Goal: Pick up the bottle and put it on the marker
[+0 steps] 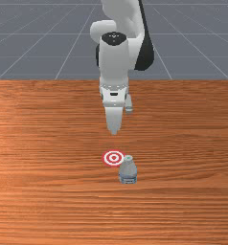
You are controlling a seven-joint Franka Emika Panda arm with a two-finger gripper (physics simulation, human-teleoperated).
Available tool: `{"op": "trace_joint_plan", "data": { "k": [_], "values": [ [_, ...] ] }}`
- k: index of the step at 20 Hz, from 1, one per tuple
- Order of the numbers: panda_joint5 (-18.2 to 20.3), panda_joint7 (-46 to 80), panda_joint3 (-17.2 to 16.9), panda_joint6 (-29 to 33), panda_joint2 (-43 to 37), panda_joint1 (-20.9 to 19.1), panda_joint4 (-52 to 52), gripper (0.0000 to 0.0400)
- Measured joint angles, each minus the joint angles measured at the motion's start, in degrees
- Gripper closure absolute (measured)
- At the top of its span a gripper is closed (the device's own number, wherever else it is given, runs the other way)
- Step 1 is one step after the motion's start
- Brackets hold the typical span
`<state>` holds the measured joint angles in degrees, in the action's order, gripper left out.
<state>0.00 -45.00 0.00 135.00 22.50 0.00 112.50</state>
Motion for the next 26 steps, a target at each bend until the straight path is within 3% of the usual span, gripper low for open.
{"op": "trace_joint_plan", "data": {
  "k": [1,2,3,5,6,7,8,10,14,26],
  "values": [
    [0.3,-2.3,-0.1,-0.1,0.1,-0.8,-0.2,0.0157],
    [0.4,-3.2,-0.5,-0.1,0.2,-1.7,-0.3,0.0252],
    [0.5,-3.7,-0.7,-0.1,0.2,-2.3,-0.4,0.0310],
    [0.7,-5.3,-1.0,-0.3,0.4,-3.3,-0.7,0.0367],
    [0.8,-5.7,-1.2,0.6,0.3,-3.8,-0.3,0.0223],
    [0.9,-6.0,-1.3,1.1,0.2,-4.0,0.0,0.0135],
    [0.9,-6.0,-1.3,1.4,-0.2,-4.1,0.6,0.0082],
    [0.2,-5.4,-1.6,0.7,-0.6,-3.9,1.1,0.0030],
    [0.7,-6.3,-1.4,0.8,-1.5,-4.2,2.1,0.0004],
    [0.6,-5.2,-1.3,0.1,-1.8,-3.7,1.8,0.0000]
  ]
}}
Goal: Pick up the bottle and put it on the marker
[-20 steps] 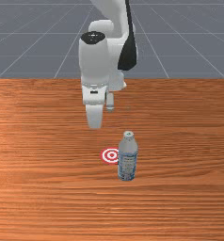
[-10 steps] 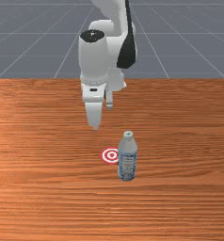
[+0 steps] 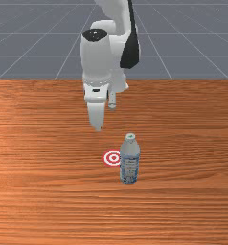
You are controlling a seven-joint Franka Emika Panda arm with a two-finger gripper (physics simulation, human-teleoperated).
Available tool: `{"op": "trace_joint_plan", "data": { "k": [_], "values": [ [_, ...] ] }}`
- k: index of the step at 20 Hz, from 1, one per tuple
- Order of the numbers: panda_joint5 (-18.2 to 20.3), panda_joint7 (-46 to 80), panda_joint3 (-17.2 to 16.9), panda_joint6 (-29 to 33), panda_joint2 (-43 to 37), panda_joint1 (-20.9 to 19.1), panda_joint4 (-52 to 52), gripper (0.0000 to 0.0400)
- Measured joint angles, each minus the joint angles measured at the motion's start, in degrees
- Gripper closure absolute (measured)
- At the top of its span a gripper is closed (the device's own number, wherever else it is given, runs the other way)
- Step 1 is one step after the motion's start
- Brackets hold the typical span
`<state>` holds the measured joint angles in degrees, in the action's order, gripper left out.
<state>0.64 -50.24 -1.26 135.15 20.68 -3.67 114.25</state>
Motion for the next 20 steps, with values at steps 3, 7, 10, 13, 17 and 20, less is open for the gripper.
{"op": "trace_joint_plan", "data": {
  "k": [3,7,10,13,17,20],
  "values": [
    [-0.3,-0.6,-0.3,0.0,0.1,-0.3,-0.1,0.0000],
    [3.1,-3.7,0.8,-1.7,-0.4,-1.9,-0.6,0.0000],
    [5.0,-5.1,1.1,-4.9,-3.0,-2.4,-1.3,0.0000],
    [-2.0,0.6,-0.8,-4.5,-4.6,-0.2,-1.1,0.0000],
    [-0.4,-13.0,2.4,-4.7,-4.7,-1.1,-1.1,0.0000],
    [-0.7,-4.0,2.7,-4.5,-4.8,1.7,-0.8,0.0000]
  ]
}}
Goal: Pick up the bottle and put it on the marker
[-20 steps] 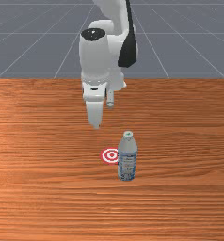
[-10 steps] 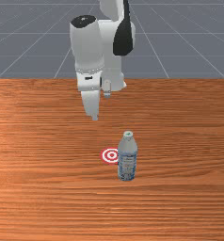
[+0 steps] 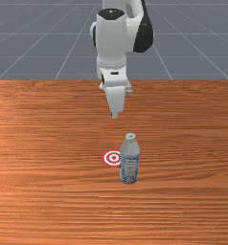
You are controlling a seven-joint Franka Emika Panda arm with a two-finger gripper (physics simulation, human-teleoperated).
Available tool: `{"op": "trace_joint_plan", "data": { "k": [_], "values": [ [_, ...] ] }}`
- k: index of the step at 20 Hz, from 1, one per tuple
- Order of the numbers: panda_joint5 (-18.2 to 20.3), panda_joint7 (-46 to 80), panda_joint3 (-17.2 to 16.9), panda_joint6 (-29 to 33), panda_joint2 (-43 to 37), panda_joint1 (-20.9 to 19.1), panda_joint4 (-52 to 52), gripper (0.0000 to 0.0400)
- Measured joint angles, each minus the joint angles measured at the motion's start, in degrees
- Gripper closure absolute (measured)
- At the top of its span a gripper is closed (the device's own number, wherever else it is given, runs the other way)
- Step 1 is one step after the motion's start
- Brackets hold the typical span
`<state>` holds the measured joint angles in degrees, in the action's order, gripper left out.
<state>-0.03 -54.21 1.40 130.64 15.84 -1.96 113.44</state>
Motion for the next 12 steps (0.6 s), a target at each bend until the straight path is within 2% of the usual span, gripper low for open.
{"op": "trace_joint_plan", "data": {
  "k": [2,3,4,5,8,9,10,11,12],
  "values": [
    [-1.2,5.1,-0.6,0.2,0.1,1.2,0.1,0.0000],
    [-3.4,6.9,-1.1,-0.2,0.6,1.9,-0.8,0.0000],
    [-4.1,7.4,-1.3,-0.6,1.2,2.2,-1.6,0.0000],
    [-6.8,9.5,-2.2,-1.9,2.7,3.3,-4.1,0.0000],
    [-4.7,7.7,-1.8,-3.7,7.1,2.8,-10.7,0.0000],
    [-5.4,8.2,-2.1,-4.6,8.5,3.2,-12.9,0.0000],
    [-3.3,6.6,-1.3,-4.5,8.8,2.4,-13.4,0.0000],
    [-5.2,8.0,-2.0,-5.2,9.6,3.2,-14.6,0.0000],
    [-5.0,7.9,-2.0,-5.5,10.3,3.2,-15.7,0.0000]
  ]
}}
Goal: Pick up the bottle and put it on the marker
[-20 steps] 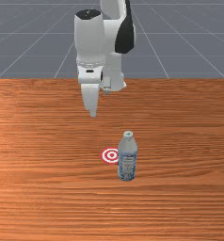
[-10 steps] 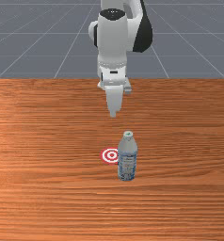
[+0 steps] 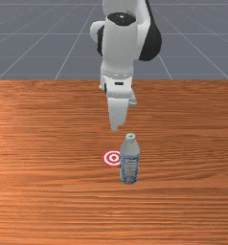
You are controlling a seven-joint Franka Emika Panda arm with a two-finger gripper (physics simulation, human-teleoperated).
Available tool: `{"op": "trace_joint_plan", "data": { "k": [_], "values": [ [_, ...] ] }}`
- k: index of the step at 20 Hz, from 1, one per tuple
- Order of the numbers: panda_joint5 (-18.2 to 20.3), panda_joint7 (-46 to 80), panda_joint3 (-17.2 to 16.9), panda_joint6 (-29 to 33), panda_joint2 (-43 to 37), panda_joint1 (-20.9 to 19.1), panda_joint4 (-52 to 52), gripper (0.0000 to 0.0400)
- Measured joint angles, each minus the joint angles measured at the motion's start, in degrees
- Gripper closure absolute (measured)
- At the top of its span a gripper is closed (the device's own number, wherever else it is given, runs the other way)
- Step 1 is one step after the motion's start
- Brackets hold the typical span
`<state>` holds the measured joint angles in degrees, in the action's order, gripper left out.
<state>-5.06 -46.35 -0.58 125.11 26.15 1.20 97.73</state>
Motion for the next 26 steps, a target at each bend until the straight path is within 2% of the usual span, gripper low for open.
{"op": "trace_joint_plan", "data": {
  "k": [3,7,8,10,13,15,16,17,18,20,21,24,26],
  "values": [
    [-0.2,0.0,-0.2,-2.6,4.2,0.3,-6.8,0.0000],
    [1.7,-2.6,0.8,-4.8,8.0,-0.7,-13.0,0.0000],
    [1.8,-1.8,0.7,-7.3,9.2,-0.6,-15.3,0.0000],
    [0.7,-10.8,2.7,-4.5,8.3,-1.4,-13.2,0.0000],
    [-0.2,-10.9,3.9,-4.8,8.7,0.7,-13.9,0.0000],
    [0.4,-1.3,2.6,-5.6,9.1,3.2,-14.7,0.0000],
    [0.8,0.0,2.5,-8.1,10.5,3.6,-17.1,0.0000],
    [1.1,-0.4,2.7,-13.2,13.5,3.6,-22.2,0.0000],
    [1.1,-0.5,2.7,-13.5,14.6,3.6,-23.1,0.0000],
    [1.0,-0.3,2.6,-9.9,14.5,3.6,-20.1,0.0000],
    [1.2,3.8,1.7,-4.5,12.4,4.0,-15.2,0.0000],
    [2.2,7.2,0.6,-4.5,12.2,3.2,-14.8,0.0000],
    [2.1,3.9,0.6,-4.1,11.9,1.7,-14.3,0.0000]
  ]
}}
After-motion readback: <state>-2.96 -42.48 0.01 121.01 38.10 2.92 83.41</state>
